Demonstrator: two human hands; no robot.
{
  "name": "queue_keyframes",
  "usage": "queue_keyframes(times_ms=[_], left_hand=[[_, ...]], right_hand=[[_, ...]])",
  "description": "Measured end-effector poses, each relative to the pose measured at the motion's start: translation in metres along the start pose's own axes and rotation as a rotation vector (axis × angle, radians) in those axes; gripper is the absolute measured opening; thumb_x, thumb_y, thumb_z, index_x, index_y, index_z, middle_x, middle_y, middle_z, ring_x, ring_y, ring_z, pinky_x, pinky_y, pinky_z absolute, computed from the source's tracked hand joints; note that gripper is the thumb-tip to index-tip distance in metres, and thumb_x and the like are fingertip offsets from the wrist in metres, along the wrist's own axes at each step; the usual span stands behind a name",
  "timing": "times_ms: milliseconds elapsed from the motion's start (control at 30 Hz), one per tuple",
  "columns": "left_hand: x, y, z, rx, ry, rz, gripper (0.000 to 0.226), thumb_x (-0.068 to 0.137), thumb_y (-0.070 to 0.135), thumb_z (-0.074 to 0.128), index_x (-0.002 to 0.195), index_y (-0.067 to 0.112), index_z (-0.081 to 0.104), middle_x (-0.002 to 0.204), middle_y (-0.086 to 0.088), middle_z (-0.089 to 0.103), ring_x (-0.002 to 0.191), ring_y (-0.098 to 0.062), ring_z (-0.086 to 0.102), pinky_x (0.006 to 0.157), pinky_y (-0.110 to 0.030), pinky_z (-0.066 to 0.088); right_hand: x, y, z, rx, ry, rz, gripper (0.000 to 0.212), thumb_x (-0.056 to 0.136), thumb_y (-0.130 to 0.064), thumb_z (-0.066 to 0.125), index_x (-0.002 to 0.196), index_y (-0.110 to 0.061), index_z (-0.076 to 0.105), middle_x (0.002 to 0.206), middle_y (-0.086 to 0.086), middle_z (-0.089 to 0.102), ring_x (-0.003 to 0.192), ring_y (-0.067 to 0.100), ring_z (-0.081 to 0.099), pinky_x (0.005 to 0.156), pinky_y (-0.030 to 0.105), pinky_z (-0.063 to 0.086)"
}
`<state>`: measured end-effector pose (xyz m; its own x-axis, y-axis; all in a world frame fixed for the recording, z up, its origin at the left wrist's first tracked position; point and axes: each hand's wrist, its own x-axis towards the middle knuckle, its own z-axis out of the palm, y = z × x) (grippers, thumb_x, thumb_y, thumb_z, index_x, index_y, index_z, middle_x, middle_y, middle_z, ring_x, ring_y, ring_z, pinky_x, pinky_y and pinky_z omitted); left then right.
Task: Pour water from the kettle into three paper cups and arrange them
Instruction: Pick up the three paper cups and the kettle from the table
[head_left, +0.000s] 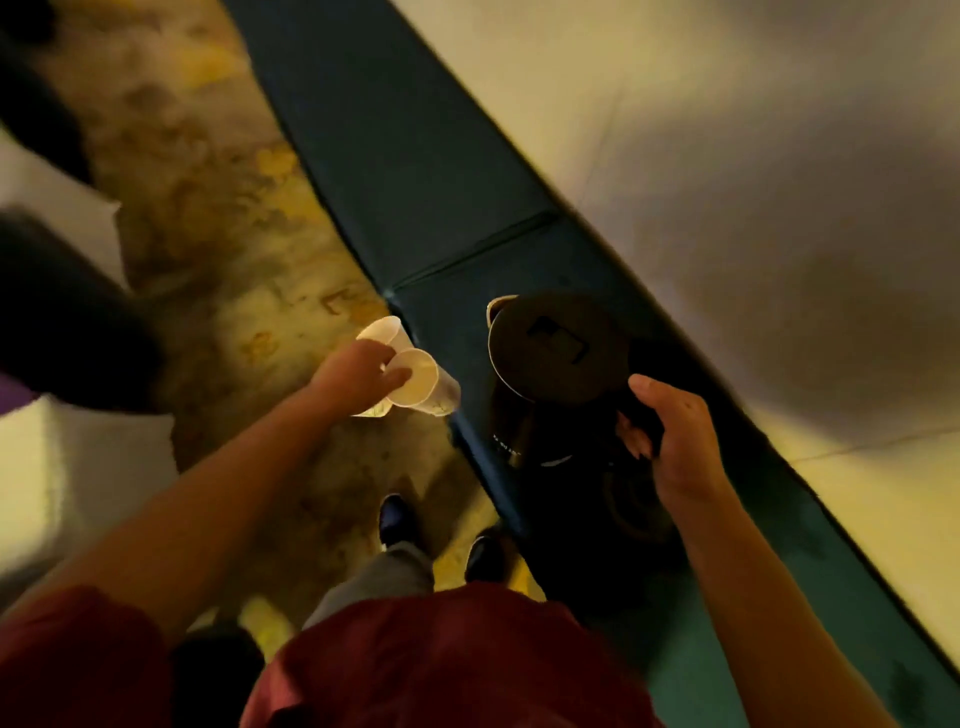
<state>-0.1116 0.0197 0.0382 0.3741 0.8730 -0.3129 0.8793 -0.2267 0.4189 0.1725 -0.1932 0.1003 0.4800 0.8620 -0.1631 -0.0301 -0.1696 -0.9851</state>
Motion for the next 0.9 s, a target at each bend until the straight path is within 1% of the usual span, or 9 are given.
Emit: queue_keyframes(times_ms=[33, 100, 133, 200, 300, 467, 600, 800, 900], left_hand=[[-0.053, -0.029, 0.001, -0.069, 0.045, -0.141, 0.036, 0.089, 0.040, 0.066, 0.109, 0.009, 0.071, 0.102, -0.012, 0.073, 0.079, -0.021, 0.062, 0.073, -0.032, 0.048], [-0.073, -0.044, 0.006, -0.073, 0.075, -0.190, 0.034, 0.089, 0.040, 0.065, 0.106, 0.012, 0.072, 0.100, -0.011, 0.074, 0.078, -0.023, 0.065, 0.071, -0.033, 0.052], [-0.130, -0.070, 0.006, -0.146, 0.148, -0.317, 0.033, 0.089, 0.039, 0.065, 0.106, 0.012, 0.072, 0.100, -0.011, 0.074, 0.078, -0.023, 0.065, 0.070, -0.033, 0.053], [-0.151, -0.087, 0.015, -0.204, 0.174, -0.368, 0.032, 0.090, 0.038, 0.065, 0.107, 0.012, 0.071, 0.103, -0.009, 0.073, 0.076, -0.019, 0.063, 0.069, -0.032, 0.052], [-0.271, -0.148, 0.019, -0.304, 0.307, -0.609, 0.032, 0.091, 0.038, 0.065, 0.110, 0.012, 0.069, 0.112, -0.009, 0.071, 0.088, -0.021, 0.064, 0.081, -0.041, 0.053], [-0.380, -0.196, 0.033, -0.310, 0.329, -0.753, 0.037, 0.092, 0.040, 0.063, 0.113, 0.010, 0.068, 0.113, -0.012, 0.071, 0.089, -0.022, 0.063, 0.081, -0.038, 0.049], [-0.483, -0.235, 0.049, -0.335, 0.329, -0.855, 0.039, 0.093, 0.038, 0.062, 0.120, 0.010, 0.066, 0.117, -0.014, 0.068, 0.104, -0.031, 0.064, 0.092, -0.046, 0.049], [-0.609, -0.281, 0.063, -0.338, 0.323, -0.945, 0.031, 0.093, 0.034, 0.060, 0.111, 0.011, 0.070, 0.098, -0.013, 0.070, 0.087, -0.030, 0.066, 0.083, -0.041, 0.055], [-0.669, -0.298, 0.079, -0.351, 0.360, -1.044, 0.029, 0.093, 0.034, 0.059, 0.110, 0.012, 0.070, 0.090, -0.006, 0.065, 0.081, -0.026, 0.062, 0.074, -0.035, 0.050]], right_hand=[[-0.005, -0.002, 0.023, -0.041, -0.147, -0.007, 0.052, 0.090, -0.039, 0.058, 0.043, -0.020, 0.047, 0.039, 0.002, 0.041, 0.036, 0.022, 0.035, 0.044, 0.028, 0.029], [-0.004, -0.002, 0.028, -0.052, -0.190, 0.008, 0.053, 0.089, -0.041, 0.058, 0.044, -0.015, 0.046, 0.040, 0.006, 0.041, 0.037, 0.023, 0.036, 0.044, 0.027, 0.031], [-0.015, -0.002, 0.057, -0.094, -0.321, -0.016, 0.053, 0.089, -0.043, 0.058, 0.045, -0.015, 0.047, 0.041, 0.005, 0.041, 0.038, 0.023, 0.037, 0.044, 0.027, 0.032], [-0.014, -0.002, 0.064, -0.091, -0.365, 0.023, 0.051, 0.087, -0.044, 0.059, 0.046, -0.017, 0.049, 0.041, 0.002, 0.043, 0.039, 0.021, 0.038, 0.044, 0.025, 0.034], [-0.062, -0.007, 0.139, -0.111, -0.614, 0.036, 0.048, 0.085, -0.046, 0.060, 0.048, -0.017, 0.053, 0.041, 0.000, 0.043, 0.039, 0.017, 0.040, 0.043, 0.023, 0.037], [-0.125, 0.002, 0.204, -0.075, -0.784, 0.072, 0.052, 0.080, -0.050, 0.063, 0.045, -0.014, 0.050, 0.039, 0.004, 0.039, 0.040, 0.023, 0.037, 0.047, 0.030, 0.036], [-0.214, 0.016, 0.258, -0.059, -0.883, 0.109, 0.046, 0.078, -0.047, 0.065, 0.045, -0.017, 0.053, 0.038, 0.000, 0.041, 0.036, 0.018, 0.036, 0.045, 0.030, 0.033], [-0.322, 0.042, 0.308, -0.069, -0.920, 0.178, 0.038, 0.073, -0.048, 0.068, 0.049, -0.019, 0.059, 0.042, -0.003, 0.047, 0.037, 0.014, 0.037, 0.044, 0.029, 0.032], [-0.377, 0.054, 0.333, -0.088, -0.978, 0.197, 0.036, 0.071, -0.048, 0.070, 0.048, -0.021, 0.061, 0.043, -0.004, 0.049, 0.035, 0.013, 0.037, 0.042, 0.028, 0.031]])
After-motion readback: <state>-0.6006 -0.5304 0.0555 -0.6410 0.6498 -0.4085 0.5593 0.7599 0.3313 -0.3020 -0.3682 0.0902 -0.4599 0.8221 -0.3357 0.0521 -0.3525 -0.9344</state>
